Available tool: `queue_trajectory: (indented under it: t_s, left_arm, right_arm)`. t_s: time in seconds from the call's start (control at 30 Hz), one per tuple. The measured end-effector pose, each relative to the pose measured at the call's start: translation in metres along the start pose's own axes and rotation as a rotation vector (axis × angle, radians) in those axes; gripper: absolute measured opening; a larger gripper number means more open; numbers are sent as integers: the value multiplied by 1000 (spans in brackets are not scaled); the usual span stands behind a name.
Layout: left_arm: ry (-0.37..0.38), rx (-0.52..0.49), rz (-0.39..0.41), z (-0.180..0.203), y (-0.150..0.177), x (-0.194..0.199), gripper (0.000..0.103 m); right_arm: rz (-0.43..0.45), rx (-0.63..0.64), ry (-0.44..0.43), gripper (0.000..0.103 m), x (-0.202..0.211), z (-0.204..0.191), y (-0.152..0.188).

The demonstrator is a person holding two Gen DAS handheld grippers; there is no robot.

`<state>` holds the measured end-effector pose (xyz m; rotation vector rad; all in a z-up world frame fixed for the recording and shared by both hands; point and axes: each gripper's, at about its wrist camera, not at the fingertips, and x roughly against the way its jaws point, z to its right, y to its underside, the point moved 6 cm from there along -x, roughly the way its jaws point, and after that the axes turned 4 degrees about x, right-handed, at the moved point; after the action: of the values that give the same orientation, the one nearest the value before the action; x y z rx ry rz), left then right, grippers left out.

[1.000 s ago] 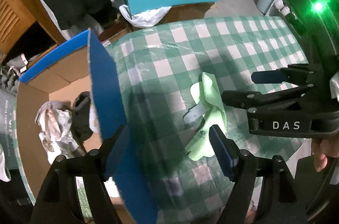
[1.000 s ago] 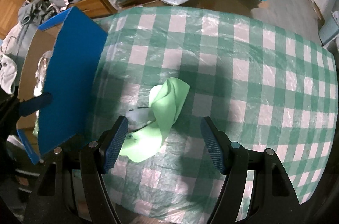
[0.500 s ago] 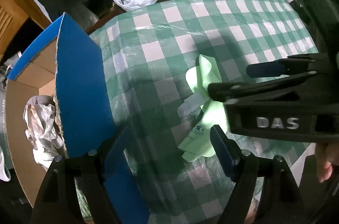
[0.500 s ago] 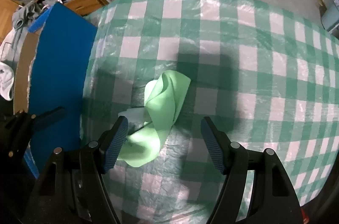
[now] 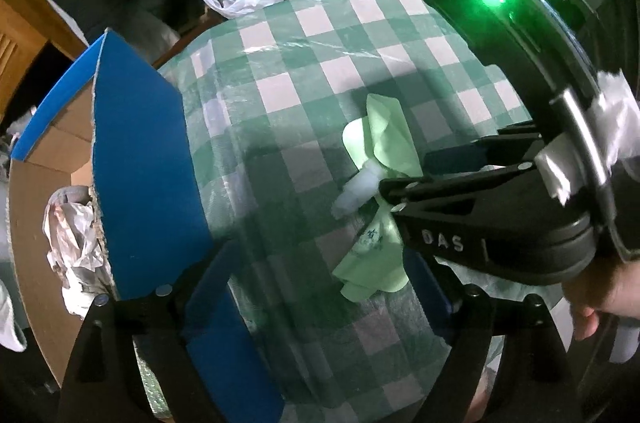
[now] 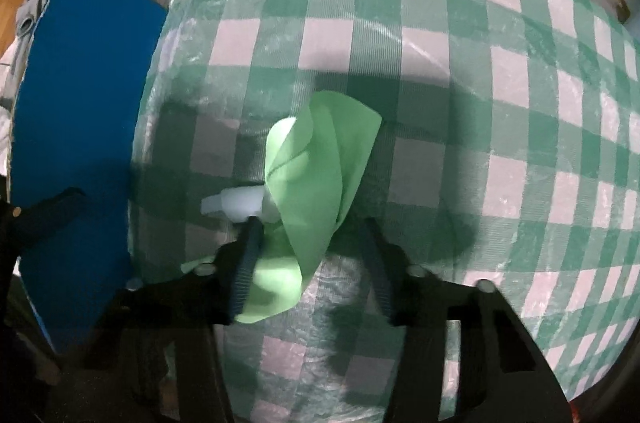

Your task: Organize soft objects

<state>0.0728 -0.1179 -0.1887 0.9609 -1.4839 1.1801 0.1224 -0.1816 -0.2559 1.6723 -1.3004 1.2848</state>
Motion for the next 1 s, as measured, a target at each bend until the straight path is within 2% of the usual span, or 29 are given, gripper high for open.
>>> queue_trajectory:
  t_s: [0.07, 0.17, 0.53, 1.0]
  left_arm:
    - [-10, -5, 3, 0, 0, -1, 87]
    - [-8, 6, 0, 0, -1, -1, 88]
    - [70, -18, -37, 28, -6, -11, 88]
    - [171, 138, -123, 36, -20, -43, 88]
  right_arm:
    - [-3, 7, 3, 18, -1, 3, 2]
    - [-10, 13, 27, 13, 0, 11, 5]
    - [10, -27, 75, 13, 20, 61, 23]
    - [16, -76, 170, 13, 45, 139, 42]
